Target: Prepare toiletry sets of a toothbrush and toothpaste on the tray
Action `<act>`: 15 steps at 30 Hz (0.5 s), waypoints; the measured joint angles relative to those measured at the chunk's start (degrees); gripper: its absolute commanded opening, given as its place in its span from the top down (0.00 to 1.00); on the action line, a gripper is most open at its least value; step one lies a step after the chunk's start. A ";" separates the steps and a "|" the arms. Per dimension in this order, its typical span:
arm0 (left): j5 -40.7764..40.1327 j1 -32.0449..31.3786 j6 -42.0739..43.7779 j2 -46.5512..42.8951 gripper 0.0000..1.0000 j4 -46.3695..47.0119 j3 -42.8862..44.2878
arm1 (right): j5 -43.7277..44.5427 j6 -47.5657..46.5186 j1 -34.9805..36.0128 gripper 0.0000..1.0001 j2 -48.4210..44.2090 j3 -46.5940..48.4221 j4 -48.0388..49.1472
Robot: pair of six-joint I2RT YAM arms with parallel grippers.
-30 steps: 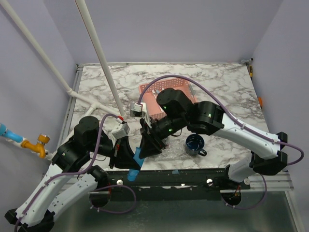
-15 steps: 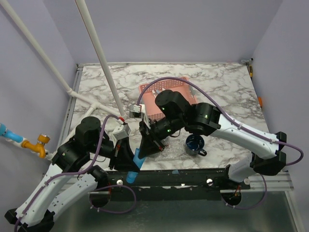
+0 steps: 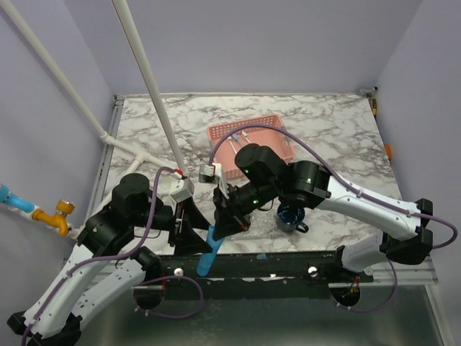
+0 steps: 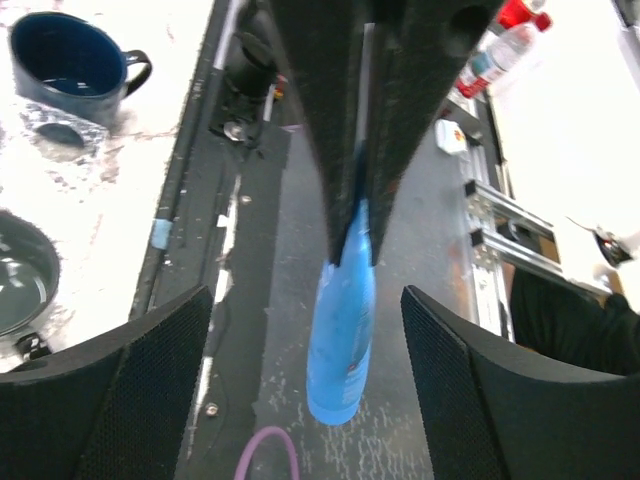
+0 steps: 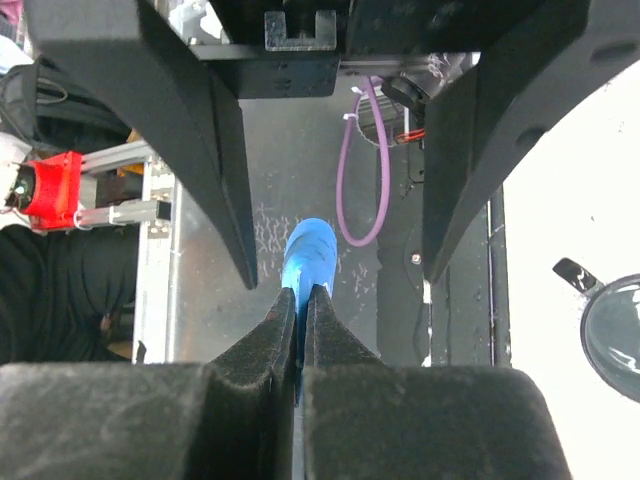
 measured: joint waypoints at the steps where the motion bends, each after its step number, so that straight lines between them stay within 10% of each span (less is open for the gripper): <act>1: -1.07 0.00 0.02 0.00 0.20 -0.07 0.04 | 0.70 0.20 0.00 1.00 -0.81 -0.72 -0.02; 15: -23.17 -0.04 -0.17 -1.03 0.13 -0.20 0.28 | 20.41 3.72 -0.04 1.00 -9.40 -2.86 -8.00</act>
